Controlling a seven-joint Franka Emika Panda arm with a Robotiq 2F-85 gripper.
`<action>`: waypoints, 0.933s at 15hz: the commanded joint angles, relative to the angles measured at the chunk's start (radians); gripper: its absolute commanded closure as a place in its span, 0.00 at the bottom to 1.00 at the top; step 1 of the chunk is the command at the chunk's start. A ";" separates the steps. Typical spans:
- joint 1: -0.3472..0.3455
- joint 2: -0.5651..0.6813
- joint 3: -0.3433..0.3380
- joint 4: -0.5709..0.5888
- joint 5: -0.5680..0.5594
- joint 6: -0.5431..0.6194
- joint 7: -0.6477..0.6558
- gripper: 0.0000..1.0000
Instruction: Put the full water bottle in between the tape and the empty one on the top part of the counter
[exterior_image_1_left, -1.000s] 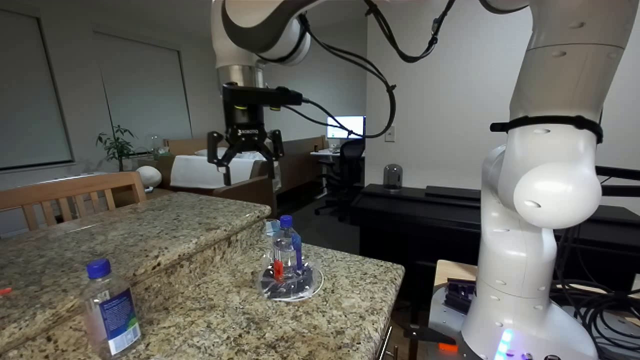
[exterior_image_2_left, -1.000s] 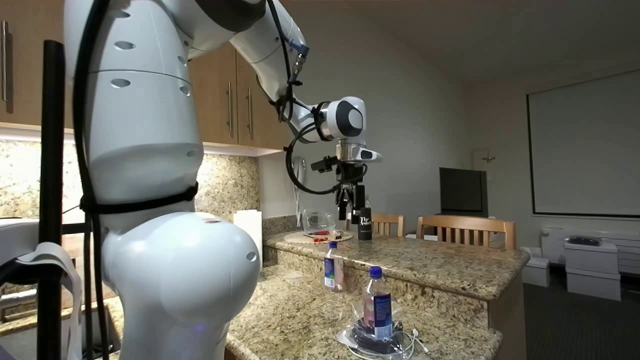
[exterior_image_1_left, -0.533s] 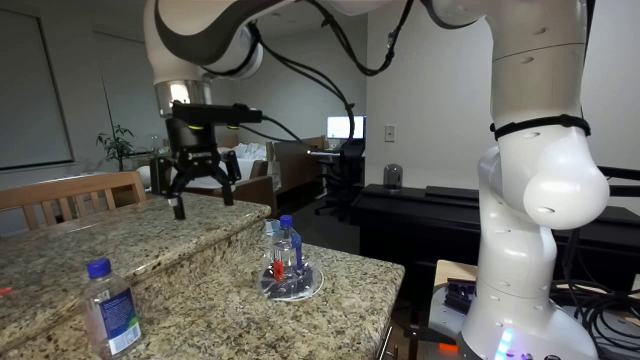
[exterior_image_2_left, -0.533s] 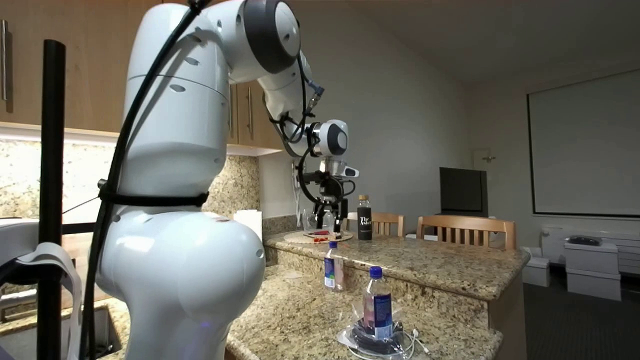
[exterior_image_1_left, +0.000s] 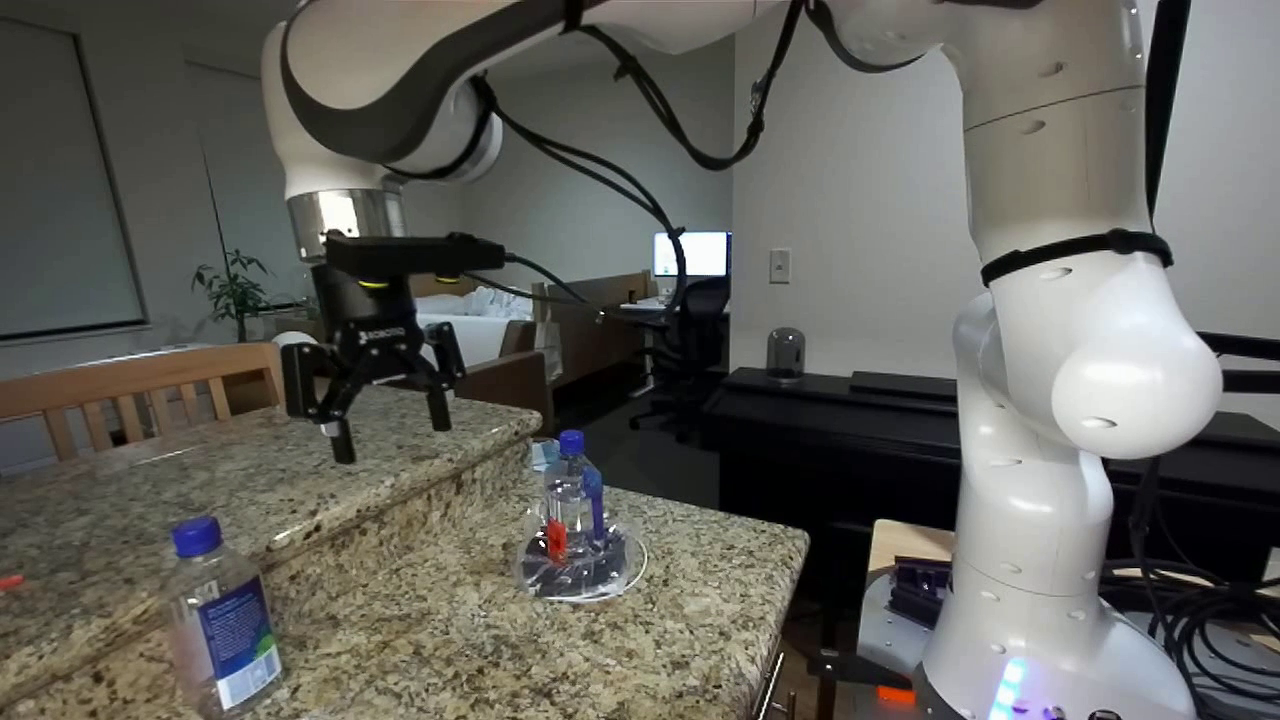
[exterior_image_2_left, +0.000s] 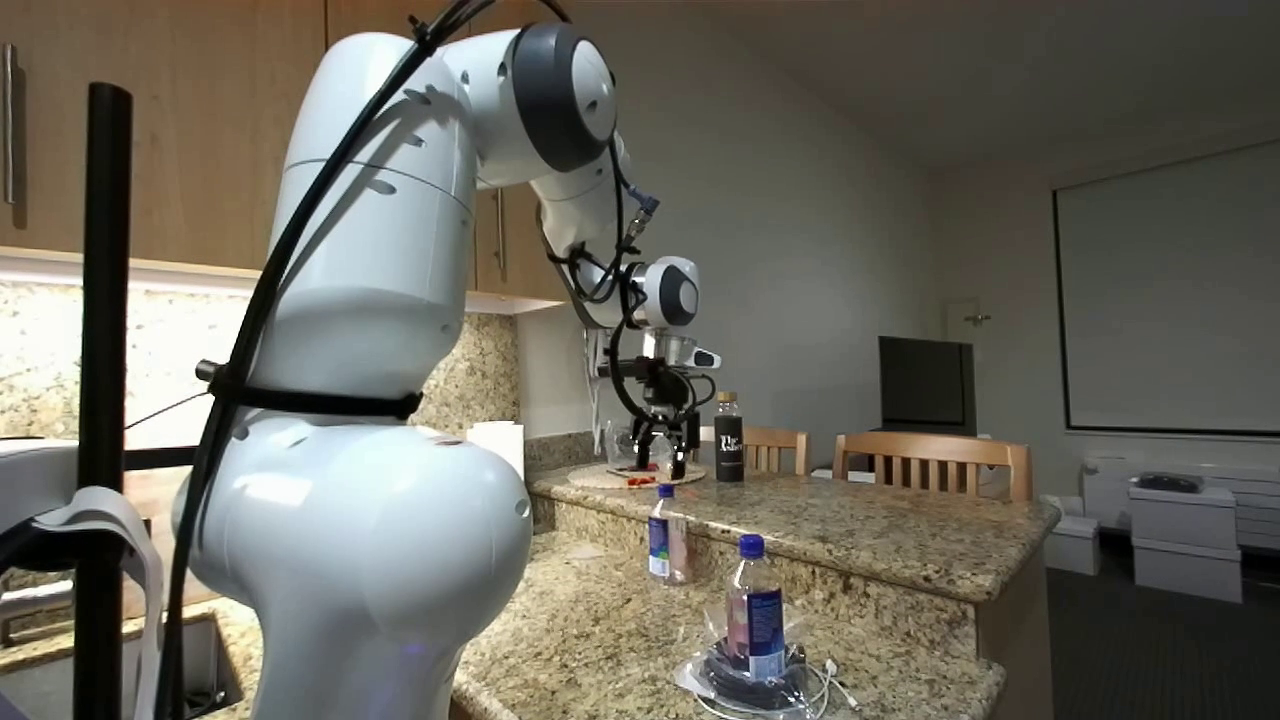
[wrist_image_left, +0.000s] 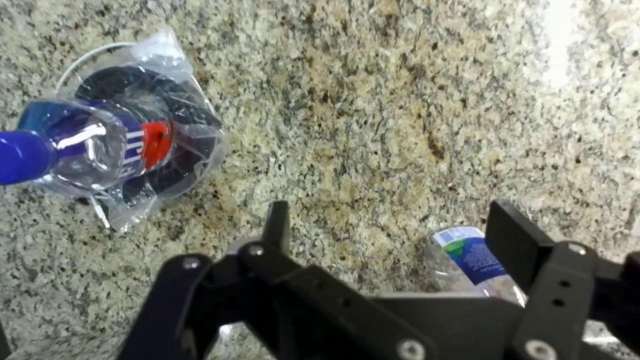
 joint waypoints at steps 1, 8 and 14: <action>0.020 0.078 -0.015 0.087 -0.036 0.043 0.022 0.00; 0.081 0.398 -0.021 0.496 -0.062 -0.117 -0.150 0.00; 0.168 0.592 -0.050 0.842 -0.137 -0.292 -0.233 0.00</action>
